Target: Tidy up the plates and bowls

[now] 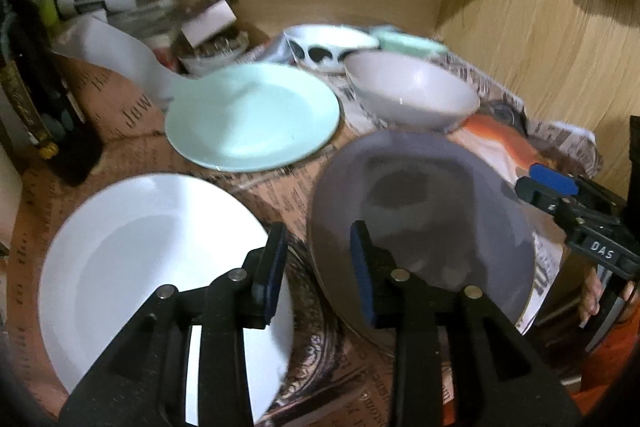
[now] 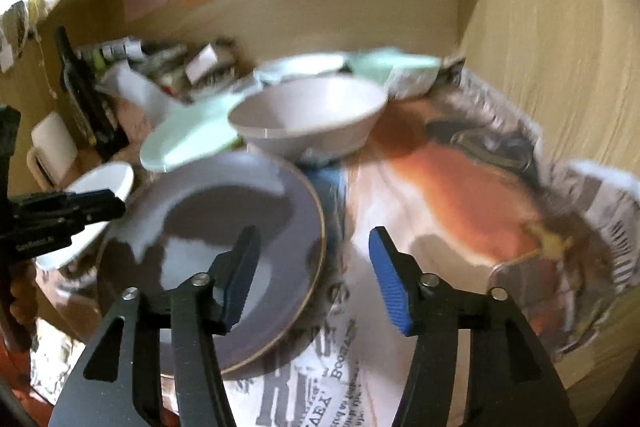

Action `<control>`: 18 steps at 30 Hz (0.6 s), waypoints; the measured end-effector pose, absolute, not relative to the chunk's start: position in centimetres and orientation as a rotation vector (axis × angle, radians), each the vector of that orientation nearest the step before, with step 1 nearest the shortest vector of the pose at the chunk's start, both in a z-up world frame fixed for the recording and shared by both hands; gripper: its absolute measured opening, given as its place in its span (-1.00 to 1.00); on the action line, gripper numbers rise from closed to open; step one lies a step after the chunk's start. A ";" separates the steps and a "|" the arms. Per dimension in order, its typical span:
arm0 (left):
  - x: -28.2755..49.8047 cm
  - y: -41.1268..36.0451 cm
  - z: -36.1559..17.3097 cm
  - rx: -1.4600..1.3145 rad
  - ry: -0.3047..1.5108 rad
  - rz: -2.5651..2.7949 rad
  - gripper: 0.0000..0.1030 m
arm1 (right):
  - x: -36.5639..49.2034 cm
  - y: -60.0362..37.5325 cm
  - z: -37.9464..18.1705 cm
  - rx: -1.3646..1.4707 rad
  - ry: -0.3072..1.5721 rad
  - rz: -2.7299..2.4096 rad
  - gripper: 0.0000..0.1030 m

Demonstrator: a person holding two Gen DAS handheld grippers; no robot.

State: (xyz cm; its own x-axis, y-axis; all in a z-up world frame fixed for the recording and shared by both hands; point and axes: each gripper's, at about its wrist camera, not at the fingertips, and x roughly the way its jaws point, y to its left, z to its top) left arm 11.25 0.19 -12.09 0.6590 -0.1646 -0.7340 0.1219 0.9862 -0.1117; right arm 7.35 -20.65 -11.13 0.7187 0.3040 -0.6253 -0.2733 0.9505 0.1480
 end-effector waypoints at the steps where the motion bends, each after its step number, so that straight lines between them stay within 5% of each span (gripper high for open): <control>1: 11.0 0.5 -11.5 -0.057 0.814 -0.153 -0.23 | 7.3 -20.7 -10.7 0.049 0.685 0.323 0.03; 5: 9.8 1.4 -9.7 -0.050 0.727 -0.109 0.16 | 7.1 -19.9 -9.6 0.064 0.652 0.352 0.15; 18: 6.4 5.8 -7.7 -0.016 0.613 0.012 0.68 | 7.8 -13.8 -8.3 0.051 0.639 0.521 0.19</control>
